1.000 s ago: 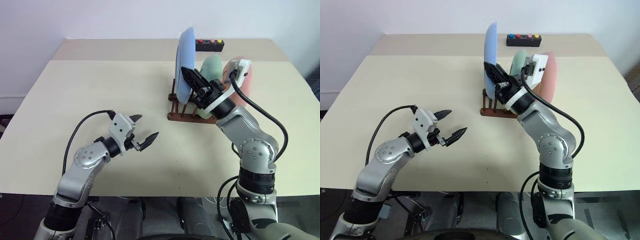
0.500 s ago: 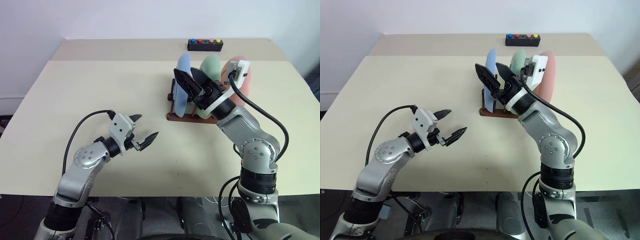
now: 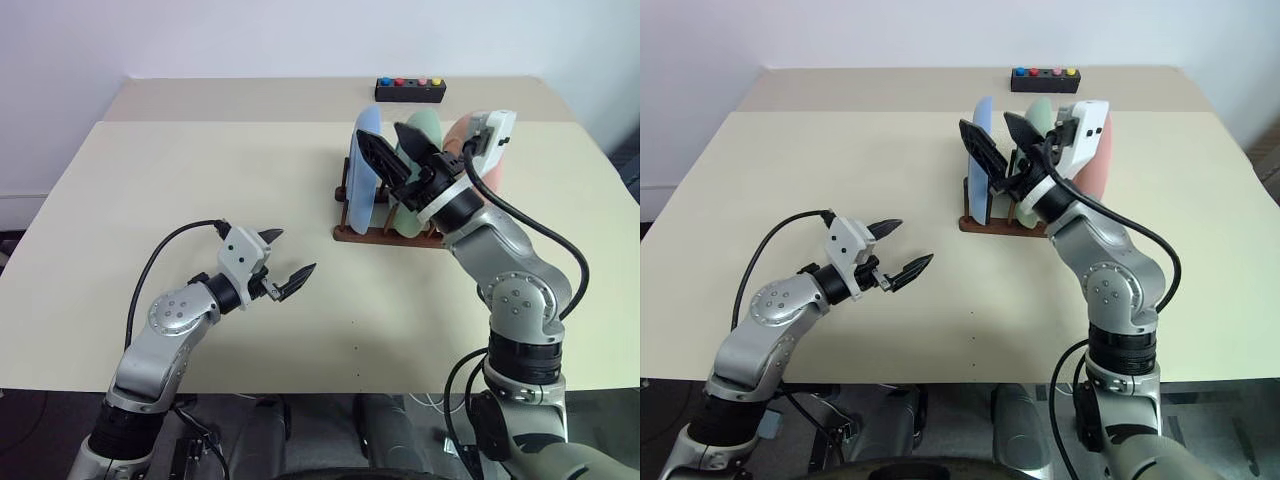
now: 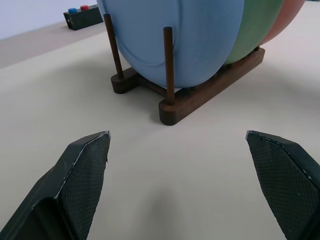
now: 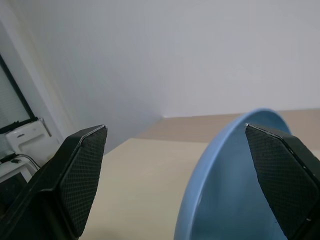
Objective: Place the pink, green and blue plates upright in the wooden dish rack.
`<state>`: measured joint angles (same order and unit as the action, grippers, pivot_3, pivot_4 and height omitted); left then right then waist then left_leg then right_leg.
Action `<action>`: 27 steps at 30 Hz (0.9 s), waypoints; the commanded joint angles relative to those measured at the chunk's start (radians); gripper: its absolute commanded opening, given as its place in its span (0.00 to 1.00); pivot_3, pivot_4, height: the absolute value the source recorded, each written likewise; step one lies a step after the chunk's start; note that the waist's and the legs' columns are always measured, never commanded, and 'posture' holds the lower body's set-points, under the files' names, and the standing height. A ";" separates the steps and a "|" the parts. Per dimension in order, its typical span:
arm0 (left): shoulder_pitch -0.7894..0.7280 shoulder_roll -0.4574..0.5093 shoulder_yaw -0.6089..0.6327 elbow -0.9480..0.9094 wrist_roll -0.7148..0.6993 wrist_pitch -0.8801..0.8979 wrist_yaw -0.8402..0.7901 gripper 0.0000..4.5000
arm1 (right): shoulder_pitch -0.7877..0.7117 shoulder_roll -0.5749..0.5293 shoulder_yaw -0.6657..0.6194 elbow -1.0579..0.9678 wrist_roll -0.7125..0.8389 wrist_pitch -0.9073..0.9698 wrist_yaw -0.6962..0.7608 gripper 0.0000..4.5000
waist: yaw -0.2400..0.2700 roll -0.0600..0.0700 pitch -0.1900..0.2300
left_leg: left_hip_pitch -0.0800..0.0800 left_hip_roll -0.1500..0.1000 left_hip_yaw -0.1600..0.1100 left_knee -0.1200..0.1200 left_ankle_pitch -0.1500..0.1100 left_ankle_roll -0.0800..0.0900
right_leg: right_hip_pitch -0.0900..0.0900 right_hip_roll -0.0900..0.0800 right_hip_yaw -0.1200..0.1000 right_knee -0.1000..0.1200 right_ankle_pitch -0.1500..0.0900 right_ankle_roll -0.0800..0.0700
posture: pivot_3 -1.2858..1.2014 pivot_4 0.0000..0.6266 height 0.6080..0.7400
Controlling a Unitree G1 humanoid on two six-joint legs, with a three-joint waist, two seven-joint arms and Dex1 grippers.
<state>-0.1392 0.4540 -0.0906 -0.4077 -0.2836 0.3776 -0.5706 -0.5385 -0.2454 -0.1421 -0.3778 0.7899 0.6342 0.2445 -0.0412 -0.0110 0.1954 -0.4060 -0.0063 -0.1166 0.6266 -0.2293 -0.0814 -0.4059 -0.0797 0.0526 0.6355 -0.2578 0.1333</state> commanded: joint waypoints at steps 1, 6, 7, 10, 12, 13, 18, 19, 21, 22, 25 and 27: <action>-0.013 -0.001 0.016 -0.013 0.002 -0.027 -0.005 1.00 | -0.033 -0.063 -0.004 -0.077 -0.040 -0.077 0.083 0.99 | 0.001 0.000 0.000 | 0.000 0.000 0.000 0.000 0.000 0.000 | 0.000 0.000 0.000 0.000 0.000 0.000 | 0.52 0.24 0.96; -0.016 -0.005 0.021 0.000 0.004 -0.038 -0.001 1.00 | -0.046 -0.176 -0.053 -0.065 -0.108 -0.188 0.183 0.99 | 0.002 0.001 0.001 | -0.001 0.000 0.000 0.000 0.000 0.000 | 0.000 0.000 0.000 -0.001 0.000 0.000 | 0.52 0.24 0.96; -0.017 -0.007 0.025 0.005 0.004 -0.041 0.001 1.00 | -0.052 -0.214 -0.094 -0.043 -0.119 -0.210 0.200 0.99 | 0.002 0.001 0.001 | -0.001 0.000 0.000 0.000 0.000 0.000 | 0.000 0.000 0.000 -0.001 0.000 0.000 | 0.52 0.24 0.96; -0.023 -0.010 0.026 0.021 0.009 -0.051 -0.002 1.00 | -0.026 -0.327 -0.178 0.005 -0.144 -0.250 0.261 0.99 | 0.013 0.001 0.001 | -0.001 0.000 0.000 0.001 0.000 0.000 | 0.001 0.000 0.000 -0.003 0.000 0.000 | 0.52 0.24 0.96; -0.032 -0.014 0.023 0.039 0.017 -0.061 -0.001 1.00 | 0.015 -0.395 -0.221 0.041 -0.182 -0.274 0.288 0.99 | 0.022 0.001 0.001 | -0.001 -0.001 0.000 0.001 0.000 0.000 | 0.001 -0.001 0.000 -0.003 0.000 0.000 | 0.52 0.24 0.96; -0.037 -0.016 0.023 0.050 0.024 -0.070 0.002 1.00 | 0.033 -0.421 -0.243 0.069 -0.206 -0.285 0.289 0.99 | 0.023 0.001 0.001 | -0.001 0.000 0.000 0.001 0.000 0.000 | 0.001 -0.001 0.000 -0.003 0.000 0.000 | 0.52 0.24 0.96; -0.052 -0.023 0.026 0.090 0.053 -0.099 0.019 1.00 | 0.080 -0.479 -0.319 0.155 -0.257 -0.336 0.292 0.99 | 0.023 0.002 0.001 | -0.001 0.000 0.001 0.002 0.000 0.000 | 0.001 -0.001 0.000 -0.003 0.000 0.000 | 0.52 0.24 0.96; -0.057 -0.025 0.029 0.101 0.062 -0.110 0.024 1.00 | 0.100 -0.493 -0.345 0.187 -0.277 -0.344 0.285 0.99 | 0.024 0.002 0.001 | -0.001 0.000 0.001 0.001 0.000 0.000 | 0.001 -0.001 0.000 -0.003 0.000 0.000 | 0.52 0.24 0.96; -0.071 -0.033 0.040 0.127 0.073 -0.131 0.039 1.00 | 0.147 -0.514 -0.393 0.263 -0.316 -0.363 0.268 0.99 | 0.027 0.002 0.001 | -0.001 0.000 0.001 0.001 0.000 0.000 | 0.001 -0.001 0.000 -0.003 0.000 0.000 | 0.52 0.24 0.96; -0.078 -0.037 0.049 0.142 0.074 -0.140 0.046 1.00 | 0.168 -0.520 -0.411 0.299 -0.333 -0.370 0.258 0.99 | 0.032 0.001 0.001 | -0.001 0.000 0.001 0.002 0.000 0.000 | 0.001 -0.001 0.000 -0.003 0.000 0.000 | 0.52 0.24 0.96; -0.086 -0.041 0.058 0.162 0.075 -0.155 0.050 1.00 | 0.184 -0.525 -0.423 0.336 -0.347 -0.387 0.252 0.99 | 0.028 0.002 0.001 | -0.001 -0.001 0.001 0.003 0.000 0.000 | 0.002 -0.001 0.001 -0.004 0.000 0.000 | 0.52 0.24 0.96; -0.100 -0.039 0.121 0.245 0.098 -0.179 0.112 1.00 | 0.313 -0.500 -0.406 0.378 -0.381 -0.406 0.291 0.99 | 0.026 0.003 0.000 | -0.001 -0.001 0.002 0.002 0.000 0.000 | 0.002 -0.001 0.001 -0.003 0.000 0.000 | 0.52 0.24 0.96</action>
<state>-0.2256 0.4065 -0.0346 -0.1941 -0.2032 0.2329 -0.4985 -0.2766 -0.7536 -0.5407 -0.0072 0.4322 0.2607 0.5132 -0.0148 -0.0078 0.1957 -0.4058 -0.0067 -0.1151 0.6285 -0.2293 -0.0812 -0.4031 -0.0803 0.0533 0.6327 -0.2578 0.1335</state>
